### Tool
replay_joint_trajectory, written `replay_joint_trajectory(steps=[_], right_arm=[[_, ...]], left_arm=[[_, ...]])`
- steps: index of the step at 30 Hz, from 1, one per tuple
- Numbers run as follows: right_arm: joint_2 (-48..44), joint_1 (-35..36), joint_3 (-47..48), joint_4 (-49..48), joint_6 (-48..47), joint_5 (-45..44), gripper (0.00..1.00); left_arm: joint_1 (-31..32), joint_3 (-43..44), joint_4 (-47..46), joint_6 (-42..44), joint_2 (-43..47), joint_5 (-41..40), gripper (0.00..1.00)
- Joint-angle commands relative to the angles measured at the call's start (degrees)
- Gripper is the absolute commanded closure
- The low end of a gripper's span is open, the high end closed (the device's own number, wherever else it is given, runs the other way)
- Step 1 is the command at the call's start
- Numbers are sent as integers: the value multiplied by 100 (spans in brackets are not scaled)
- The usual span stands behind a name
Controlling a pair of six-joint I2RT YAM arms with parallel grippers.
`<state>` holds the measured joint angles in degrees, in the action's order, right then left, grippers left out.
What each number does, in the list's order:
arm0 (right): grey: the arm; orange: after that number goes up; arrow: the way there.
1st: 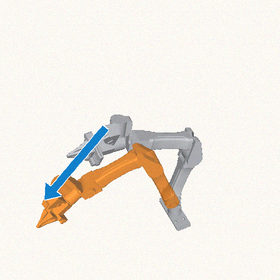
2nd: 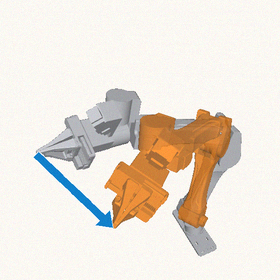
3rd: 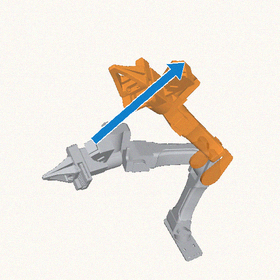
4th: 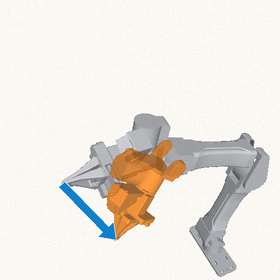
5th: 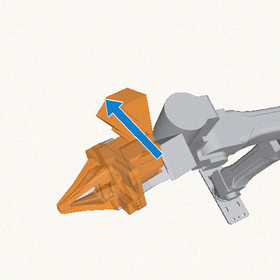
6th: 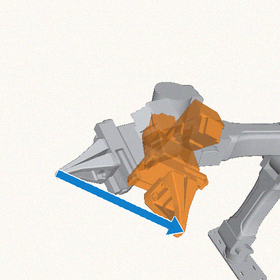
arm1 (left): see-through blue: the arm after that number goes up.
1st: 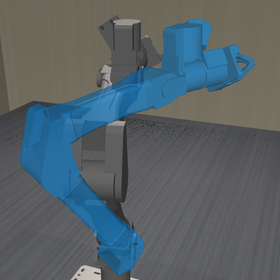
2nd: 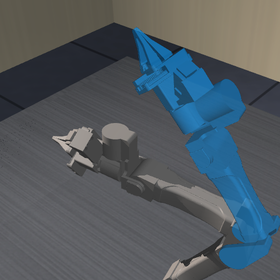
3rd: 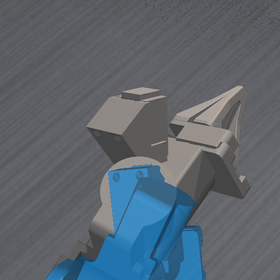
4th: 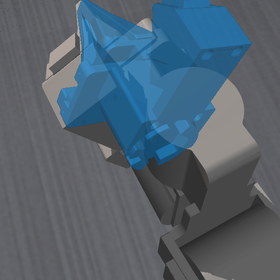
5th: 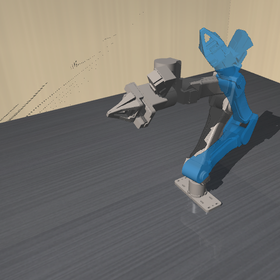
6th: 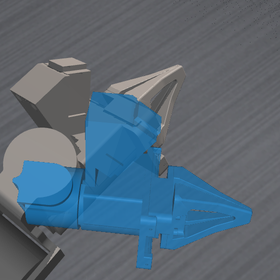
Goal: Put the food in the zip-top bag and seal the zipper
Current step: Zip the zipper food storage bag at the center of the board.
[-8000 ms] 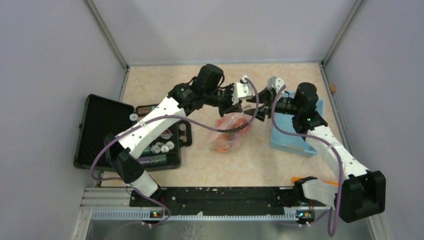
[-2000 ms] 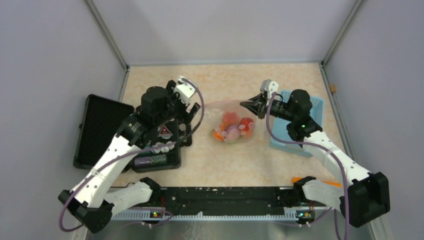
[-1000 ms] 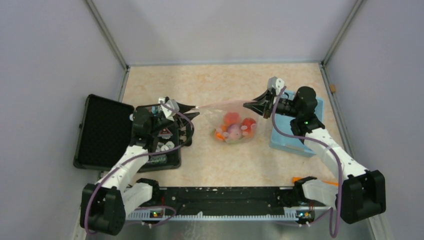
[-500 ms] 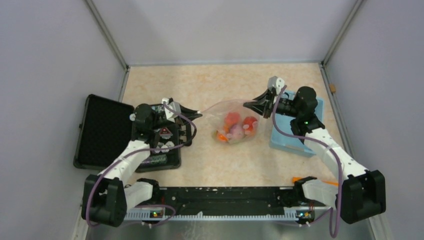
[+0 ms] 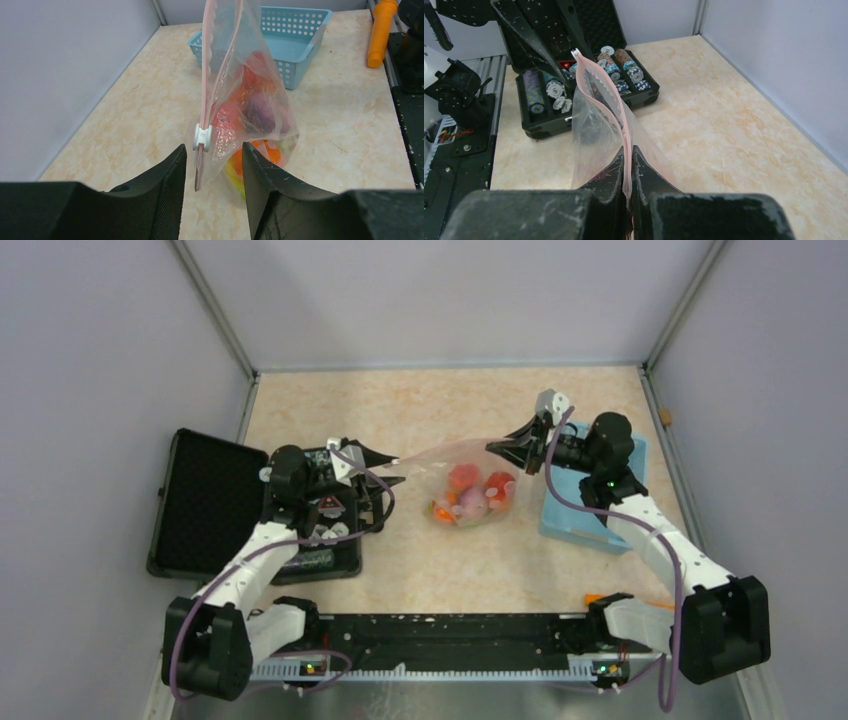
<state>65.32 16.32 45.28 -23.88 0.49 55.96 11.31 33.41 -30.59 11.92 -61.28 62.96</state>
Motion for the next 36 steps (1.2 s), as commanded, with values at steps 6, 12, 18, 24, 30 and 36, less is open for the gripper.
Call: replay_joint_trajectory(steps=[6, 12, 18, 24, 30, 36], right_arm=[[-63, -53, 148, -374, 81, 142, 100], [-76, -53, 71, -371, 54, 100, 100], [-110, -57, 119, 120, -294, -239, 93], [-535, -57, 436, 922, -535, -1383, 22], [-906, -57, 1164, 1657, -949, -1082, 20], [-665, 172, 1761, 1969, -822, -89, 28]], left_arm=[[-6, 233, -303, -112, -226, -159, 69], [11, 322, -794, -331, -491, 20, 100], [29, 341, -966, -598, -405, -145, 100], [29, 614, -237, -447, -106, -721, 100], [29, 969, 647, -195, -129, -611, 100], [126, 1082, 851, -139, -113, -438, 100]])
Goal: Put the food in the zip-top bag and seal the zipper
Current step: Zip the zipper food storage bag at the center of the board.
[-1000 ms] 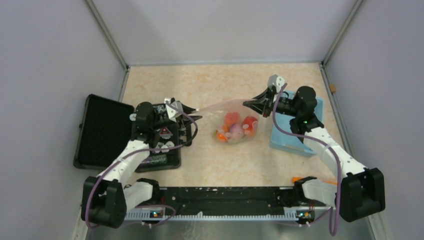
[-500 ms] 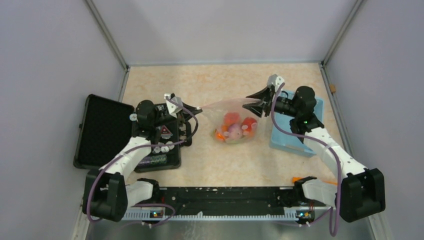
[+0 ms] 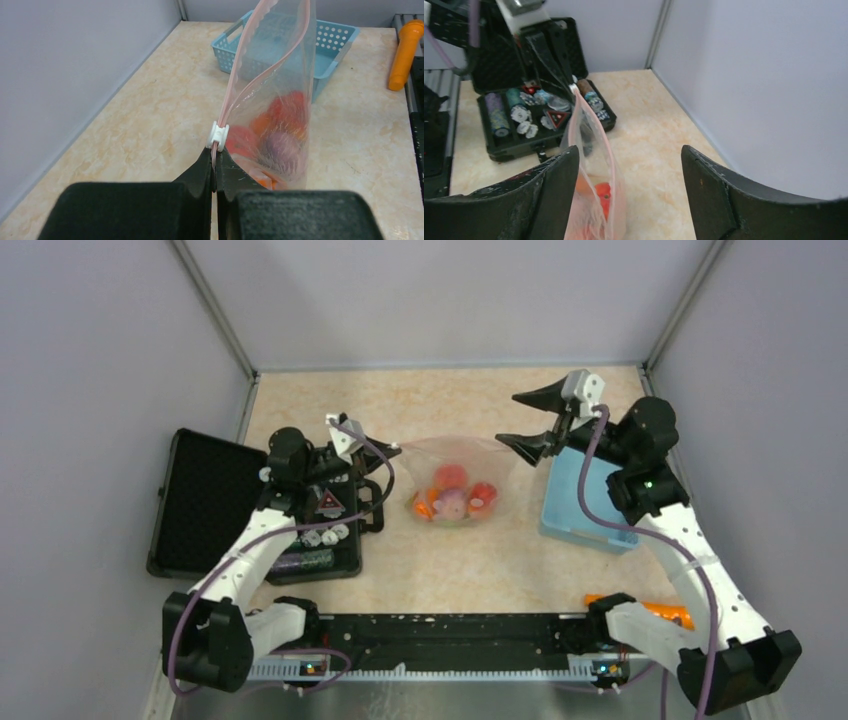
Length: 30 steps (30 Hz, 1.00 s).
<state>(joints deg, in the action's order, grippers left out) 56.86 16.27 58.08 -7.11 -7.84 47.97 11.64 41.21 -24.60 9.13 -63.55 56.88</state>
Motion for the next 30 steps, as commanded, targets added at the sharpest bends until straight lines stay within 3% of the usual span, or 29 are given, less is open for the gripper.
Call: replay_joint_trajectory(steps=[1, 5, 11, 23, 30], right_arm=[[300, 371, 597, 432, -57, 670, 31], [931, 1300, 1024, 1300, -971, 303, 34], [1598, 2017, 1222, 815, -1020, 10, 37], [2686, 2611, 1966, 776, -1459, -318, 53], [3005, 2752, 2234, 1250, -1897, -356, 56]], left_arm=[[127, 377, 415, 198, 121, 174, 100], [202, 566, 840, 317, 147, 172, 100], [241, 729, 1278, 431, 197, 235, 100], [365, 837, 1608, 533, 285, 235, 100], [382, 855, 1654, 520, 298, 247, 100]])
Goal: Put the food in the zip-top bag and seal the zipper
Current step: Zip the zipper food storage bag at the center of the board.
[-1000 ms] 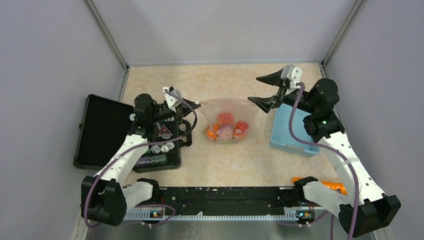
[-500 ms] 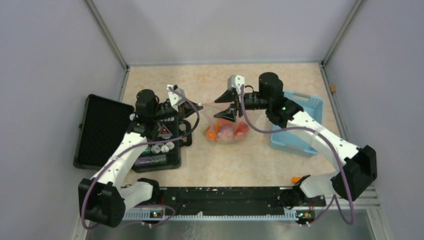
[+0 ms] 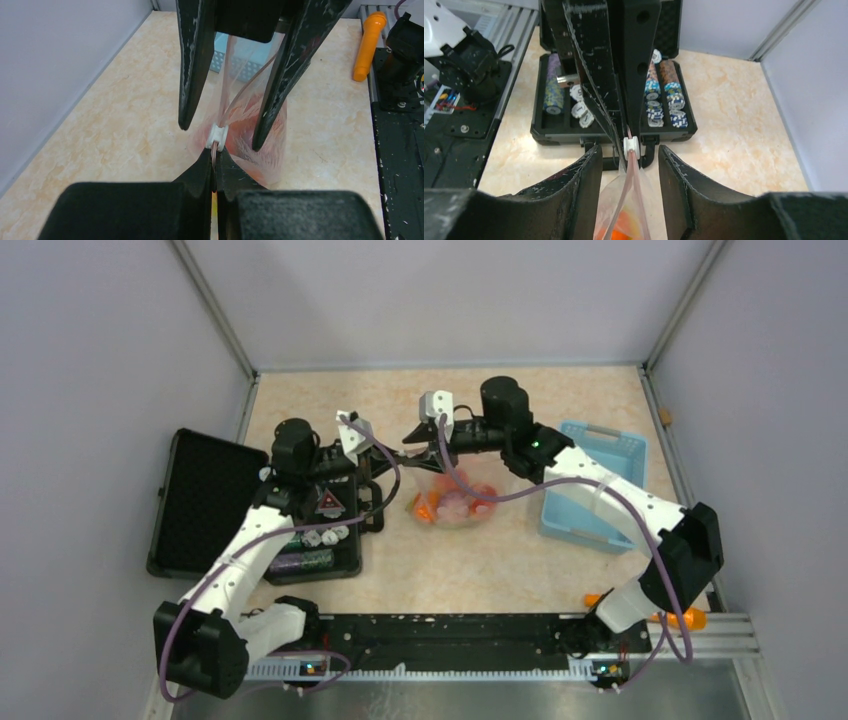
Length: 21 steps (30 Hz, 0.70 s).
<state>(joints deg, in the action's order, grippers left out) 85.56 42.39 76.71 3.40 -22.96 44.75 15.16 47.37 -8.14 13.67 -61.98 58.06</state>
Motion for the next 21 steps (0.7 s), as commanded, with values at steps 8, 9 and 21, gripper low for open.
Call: replay_joint_trajectory(steps=[8, 9, 21], right_arm=[[220, 155, 337, -83, -320, -50, 66], [210, 155, 329, -125, -311, -55, 68], [134, 155, 226, 96, -507, -324, 100]], left_arm=[[40, 252, 94, 114, 129, 119, 100], [40, 257, 120, 130, 125, 113, 100], [42, 289, 166, 139, 65, -120, 100]])
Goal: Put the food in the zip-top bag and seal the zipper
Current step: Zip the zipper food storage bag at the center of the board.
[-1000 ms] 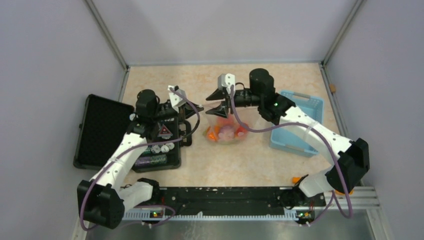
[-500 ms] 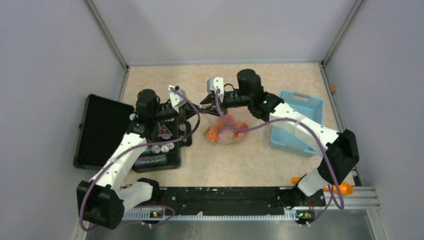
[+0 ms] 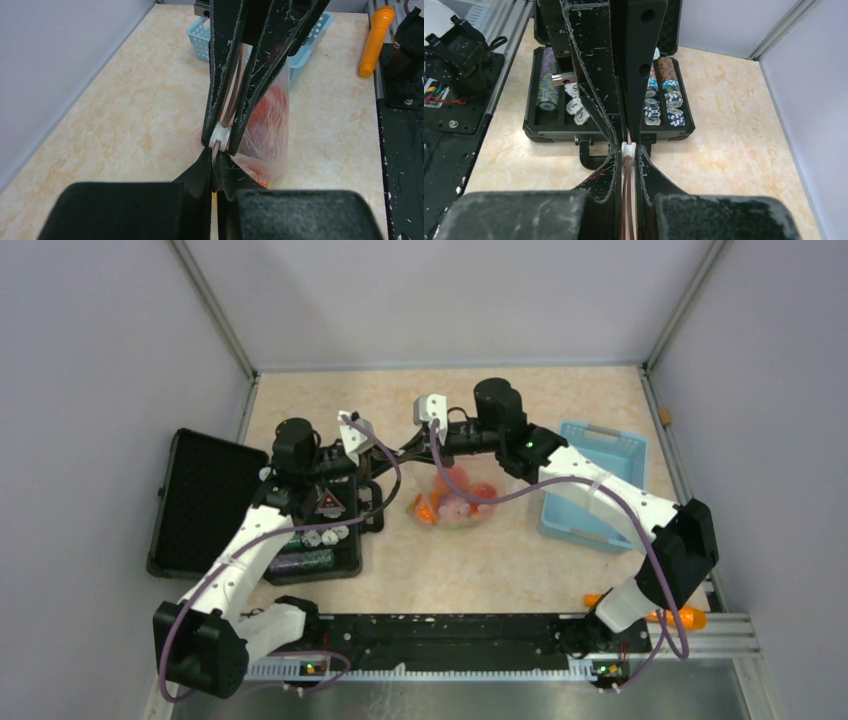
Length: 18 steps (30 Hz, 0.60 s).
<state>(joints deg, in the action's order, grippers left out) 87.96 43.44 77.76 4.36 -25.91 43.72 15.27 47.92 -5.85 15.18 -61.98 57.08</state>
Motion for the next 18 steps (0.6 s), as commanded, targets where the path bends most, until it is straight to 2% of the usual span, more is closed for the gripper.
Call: replay_joint_trajectory(steps=[1, 5, 12, 18], right_arm=[[-152, 50, 100, 32, -255, -310, 100], [-376, 45, -49, 92, -383, -713, 100], [-483, 36, 198, 1232, -882, -1239, 100], [-706, 31, 30, 1396, -964, -1694, 100]], left_arm=[[34, 225, -88, -45, 83, -148, 100], [25, 160, -136, -51, 95, -532, 100], [33, -5, -324, -102, 112, -898, 100], [31, 24, -274, -55, 77, -1100, 100]])
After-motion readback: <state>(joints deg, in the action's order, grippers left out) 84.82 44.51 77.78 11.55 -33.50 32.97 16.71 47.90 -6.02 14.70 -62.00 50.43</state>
